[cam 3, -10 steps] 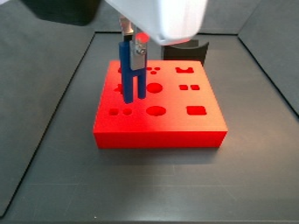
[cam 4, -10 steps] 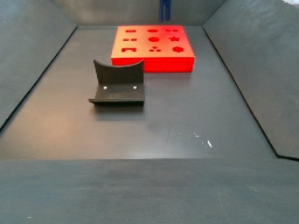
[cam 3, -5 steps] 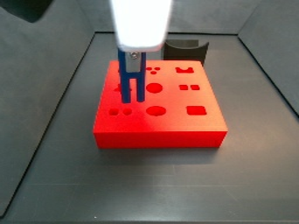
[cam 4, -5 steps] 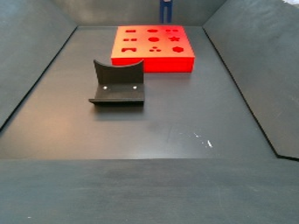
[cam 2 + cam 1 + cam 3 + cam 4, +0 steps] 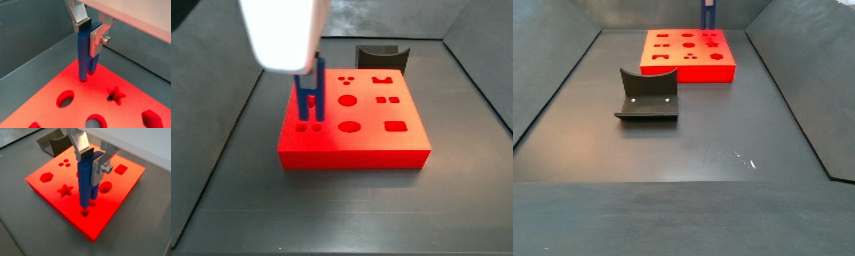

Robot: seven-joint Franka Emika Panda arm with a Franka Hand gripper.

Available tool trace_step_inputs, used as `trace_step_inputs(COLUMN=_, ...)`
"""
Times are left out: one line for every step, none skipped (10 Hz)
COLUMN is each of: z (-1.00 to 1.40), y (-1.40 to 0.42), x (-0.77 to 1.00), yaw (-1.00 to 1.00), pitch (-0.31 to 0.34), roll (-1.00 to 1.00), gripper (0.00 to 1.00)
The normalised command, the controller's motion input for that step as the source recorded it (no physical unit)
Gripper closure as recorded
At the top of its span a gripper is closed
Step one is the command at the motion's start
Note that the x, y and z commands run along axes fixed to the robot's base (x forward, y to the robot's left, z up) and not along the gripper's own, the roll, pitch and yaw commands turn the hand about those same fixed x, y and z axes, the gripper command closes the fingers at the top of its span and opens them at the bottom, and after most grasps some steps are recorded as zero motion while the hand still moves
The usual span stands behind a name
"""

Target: Insert the square-circle object.

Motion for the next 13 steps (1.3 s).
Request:
trace_step_inputs(z=-0.25, y=-0.04, x=0.00, yaw=0.04, pitch=-0.046, roll=0.00, gripper=1.00)
trace_step_inputs(z=-0.25, y=0.00, x=0.12, yaw=0.11, pitch=-0.071, roll=-0.09, gripper=1.00)
trace_step_inputs(z=-0.17, y=0.00, x=0.11, yaw=0.13, pitch=-0.113, roll=-0.20, gripper=1.00)
trace_step_inputs(z=-0.15, y=0.05, x=0.00, yaw=0.08, pitch=-0.141, roll=-0.22, gripper=1.00)
trace_step_inputs(z=-0.09, y=0.11, x=-0.07, yaw=0.06, pitch=-0.109, roll=-0.15, gripper=1.00)
trace_step_inputs(z=-0.07, y=0.08, x=-0.19, yaw=0.03, pitch=-0.099, roll=-0.11, gripper=1.00)
trace_step_inputs(z=-0.06, y=0.04, x=-0.17, yaw=0.02, pitch=-0.104, roll=-0.10, gripper=1.00)
trace_step_inputs(z=-0.08, y=0.00, x=0.00, yaw=0.07, pitch=-0.120, roll=-0.11, gripper=1.00)
trace_step_inputs(z=-0.07, y=-0.05, x=0.00, yaw=0.13, pitch=-0.099, roll=-0.07, gripper=1.00)
trace_step_inputs(z=-0.06, y=-0.10, x=0.00, yaw=0.14, pitch=-0.076, roll=-0.02, gripper=1.00)
trace_step_inputs(z=-0.07, y=-0.09, x=0.00, yaw=0.12, pitch=-0.076, roll=0.00, gripper=1.00)
trace_step_inputs(z=-0.11, y=-0.01, x=-0.19, yaw=0.05, pitch=-0.081, roll=0.00, gripper=1.00)
trace_step_inputs(z=-0.07, y=-0.01, x=-0.11, yaw=0.05, pitch=-0.083, roll=0.00, gripper=1.00)
